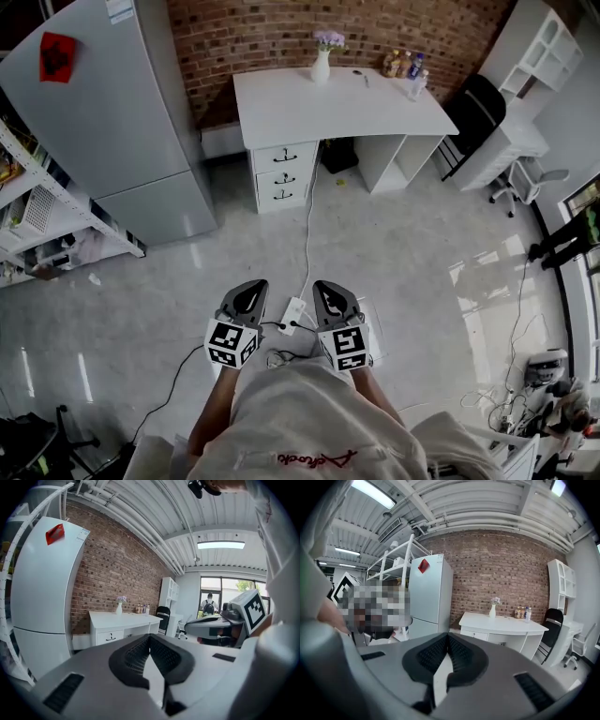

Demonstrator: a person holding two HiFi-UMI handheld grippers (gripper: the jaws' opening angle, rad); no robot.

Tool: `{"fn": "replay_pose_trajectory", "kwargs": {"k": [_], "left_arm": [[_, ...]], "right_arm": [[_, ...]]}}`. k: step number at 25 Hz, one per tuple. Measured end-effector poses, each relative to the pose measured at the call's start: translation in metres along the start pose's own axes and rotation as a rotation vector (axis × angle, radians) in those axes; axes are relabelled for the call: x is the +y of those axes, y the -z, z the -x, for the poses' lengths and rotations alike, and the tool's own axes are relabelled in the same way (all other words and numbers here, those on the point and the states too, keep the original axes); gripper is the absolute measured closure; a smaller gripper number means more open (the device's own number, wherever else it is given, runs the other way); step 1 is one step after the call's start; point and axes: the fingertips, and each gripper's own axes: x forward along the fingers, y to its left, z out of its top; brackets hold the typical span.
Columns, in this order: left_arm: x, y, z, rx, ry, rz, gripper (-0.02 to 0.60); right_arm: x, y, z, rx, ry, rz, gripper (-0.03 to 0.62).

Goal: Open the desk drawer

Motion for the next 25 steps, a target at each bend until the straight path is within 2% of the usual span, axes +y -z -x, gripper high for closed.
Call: {"fn": "replay_pose_trajectory", "kwargs": {"k": [5,15,19,22,25], "left_arm": [[0.009,0.006,0.004,0.009,0.002,0.000,0.569],[0.040,0.006,-0.021,0.025,-0.043,0.006,0.569],[0.047,-0.001,-0.058,0.028,-0.054,0.005,0.569],[0.048,-0.012,-0.092,0.037,-0.059,-0.032,0.569],[0.051,-0.023,-0.129,0.033,-0.075,-0.026,0.569]], "right_arm": [[0.001,0.005,-0.009,0.005,0.014,-0.025,0.577],[-0.015,0.005,-0.050,0.003,-0.034,-0.056,0.577],[-0.047,0.008,-0.069,0.010,-0.042,-0.069,0.577],[-0.081,0.006,-0.085,0.015,-0.045,-0.079,0.577],[-0.120,0.005,-0.103,0.026,-0.050,-0.080,0.577]]}}
